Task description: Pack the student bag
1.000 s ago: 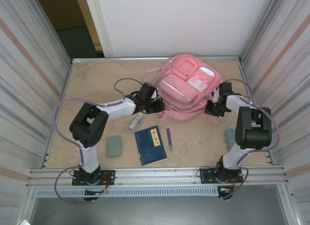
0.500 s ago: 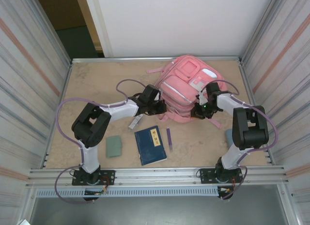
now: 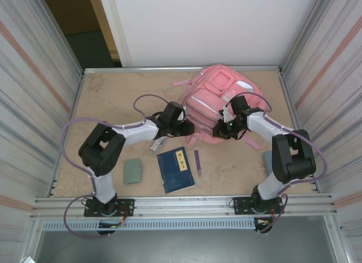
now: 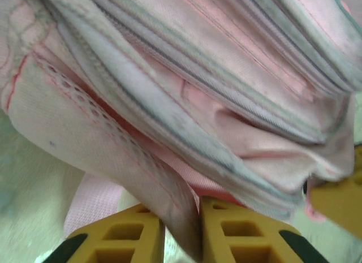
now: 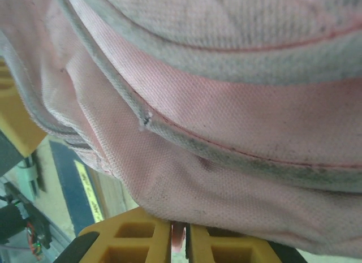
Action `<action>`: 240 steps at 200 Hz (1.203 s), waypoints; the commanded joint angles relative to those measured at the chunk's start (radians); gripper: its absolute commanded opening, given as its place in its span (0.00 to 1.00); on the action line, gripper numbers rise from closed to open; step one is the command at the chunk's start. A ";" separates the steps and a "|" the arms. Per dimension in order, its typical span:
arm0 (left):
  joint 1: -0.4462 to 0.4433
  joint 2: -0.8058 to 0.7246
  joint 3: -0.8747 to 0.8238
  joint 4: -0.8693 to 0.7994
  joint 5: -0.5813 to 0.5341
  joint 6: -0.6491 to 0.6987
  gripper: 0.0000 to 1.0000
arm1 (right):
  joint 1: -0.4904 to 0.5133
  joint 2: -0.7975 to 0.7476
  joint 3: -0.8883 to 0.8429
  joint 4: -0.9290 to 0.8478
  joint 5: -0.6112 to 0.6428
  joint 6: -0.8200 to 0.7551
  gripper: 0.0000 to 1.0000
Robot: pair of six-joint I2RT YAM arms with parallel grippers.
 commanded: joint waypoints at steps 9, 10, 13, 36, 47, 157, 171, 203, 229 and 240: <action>-0.012 -0.130 -0.035 -0.040 0.089 0.127 0.29 | -0.003 -0.042 0.007 0.002 -0.078 0.028 0.14; -0.012 -0.131 -0.035 -0.041 0.090 0.128 0.29 | -0.003 -0.042 0.007 0.002 -0.077 0.028 0.14; -0.015 -0.132 -0.034 -0.043 0.091 0.132 0.29 | -0.003 -0.041 0.008 0.002 -0.078 0.030 0.14; -0.063 -0.120 -0.034 -0.010 0.045 0.147 0.31 | -0.003 -0.042 0.018 -0.002 -0.108 0.038 0.14; -0.081 -0.098 -0.036 0.018 0.023 0.138 0.30 | -0.003 -0.037 0.029 -0.010 -0.135 0.042 0.15; -0.108 0.091 0.070 0.207 0.030 0.078 0.32 | -0.025 -0.011 0.012 -0.062 -0.028 0.040 0.17; -0.108 0.057 0.040 0.187 0.029 0.085 0.35 | -0.020 -0.002 -0.003 -0.043 -0.001 0.046 0.19; -0.107 -0.035 -0.056 0.165 -0.010 0.097 0.37 | -0.009 -0.036 -0.046 0.000 0.055 0.090 0.32; -0.109 -0.069 -0.097 0.143 -0.054 0.110 0.37 | -0.014 -0.150 -0.092 0.016 0.208 0.183 0.48; -0.111 -0.079 -0.119 0.163 -0.063 0.104 0.37 | -0.020 -0.206 -0.107 0.017 0.301 0.244 0.54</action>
